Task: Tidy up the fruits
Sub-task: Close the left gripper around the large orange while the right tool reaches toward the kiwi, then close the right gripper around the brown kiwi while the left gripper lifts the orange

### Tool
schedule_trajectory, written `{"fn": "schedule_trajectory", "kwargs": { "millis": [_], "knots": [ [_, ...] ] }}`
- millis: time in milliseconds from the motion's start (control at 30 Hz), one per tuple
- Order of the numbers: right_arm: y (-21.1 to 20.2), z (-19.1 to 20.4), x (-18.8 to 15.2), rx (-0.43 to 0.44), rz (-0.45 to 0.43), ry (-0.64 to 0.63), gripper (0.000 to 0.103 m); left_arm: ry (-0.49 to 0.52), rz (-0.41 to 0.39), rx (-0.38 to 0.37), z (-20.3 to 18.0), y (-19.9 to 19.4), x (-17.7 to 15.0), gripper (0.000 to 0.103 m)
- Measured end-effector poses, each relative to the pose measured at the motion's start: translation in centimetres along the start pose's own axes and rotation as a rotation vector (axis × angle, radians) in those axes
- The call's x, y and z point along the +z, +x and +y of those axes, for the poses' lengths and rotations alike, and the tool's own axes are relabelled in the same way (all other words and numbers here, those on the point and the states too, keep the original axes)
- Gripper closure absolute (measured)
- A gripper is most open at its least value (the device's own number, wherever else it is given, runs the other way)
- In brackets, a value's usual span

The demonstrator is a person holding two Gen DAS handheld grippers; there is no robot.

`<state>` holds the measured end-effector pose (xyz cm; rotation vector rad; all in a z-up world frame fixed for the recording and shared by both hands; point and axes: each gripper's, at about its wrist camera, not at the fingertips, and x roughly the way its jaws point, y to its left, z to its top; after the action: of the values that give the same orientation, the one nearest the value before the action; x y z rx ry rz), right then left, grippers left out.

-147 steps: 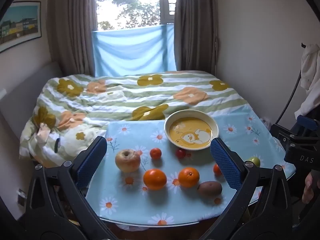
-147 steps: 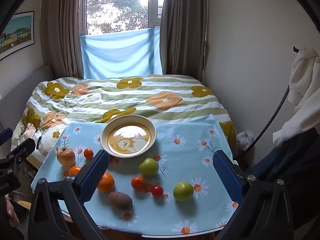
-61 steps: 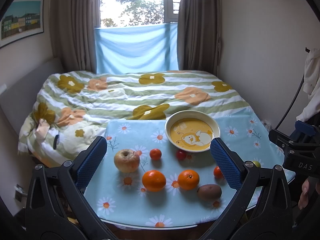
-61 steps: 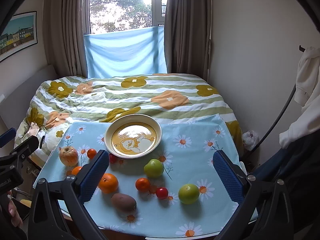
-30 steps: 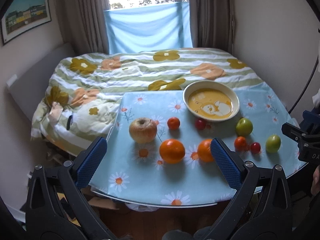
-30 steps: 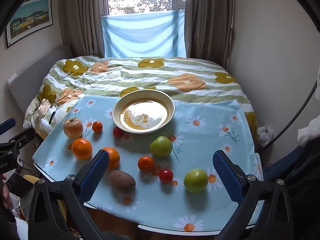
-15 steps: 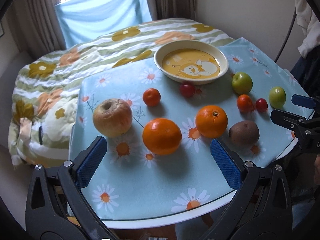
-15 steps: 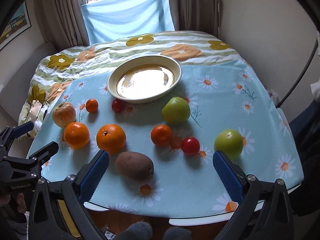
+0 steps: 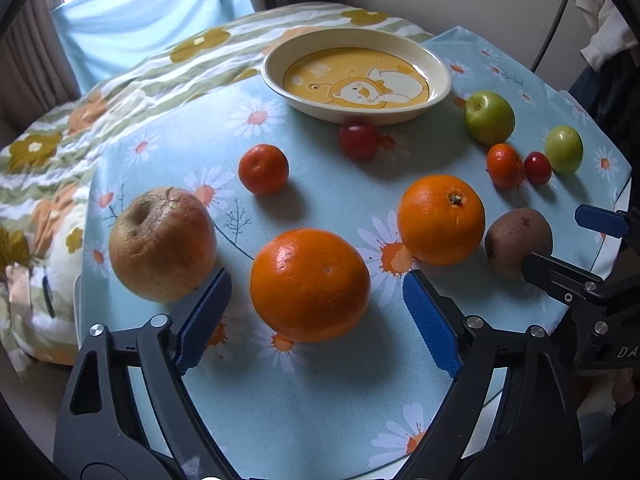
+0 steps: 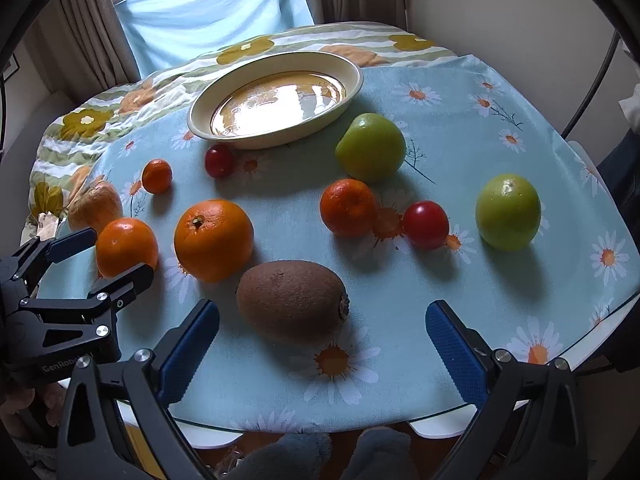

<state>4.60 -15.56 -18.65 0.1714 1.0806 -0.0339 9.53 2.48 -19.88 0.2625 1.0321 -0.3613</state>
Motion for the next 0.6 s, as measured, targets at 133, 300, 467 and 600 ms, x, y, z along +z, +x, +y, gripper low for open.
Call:
{"fn": "schedule_trajectory", "kwargs": {
  "millis": [133,300,467,600],
  "knots": [
    [0.8,0.5,-0.1,0.002,0.012,0.004,0.005,-0.011,0.023,-0.020,0.3,1.0,0.1,0.020],
    [1.6,1.3,-0.1,0.005,0.031,-0.007,0.014,-0.012,0.059,-0.024,0.7,2.0,-0.1,0.036],
    [2.4,1.8,0.0,-0.002,0.034,-0.023,0.017,-0.010,0.061,-0.023,0.6,1.9,-0.3,0.037],
    [3.0,2.3,-0.2,-0.020,0.038,-0.049,0.028,-0.017,0.064,-0.027,0.7,1.6,-0.6,0.037]
  ]
}}
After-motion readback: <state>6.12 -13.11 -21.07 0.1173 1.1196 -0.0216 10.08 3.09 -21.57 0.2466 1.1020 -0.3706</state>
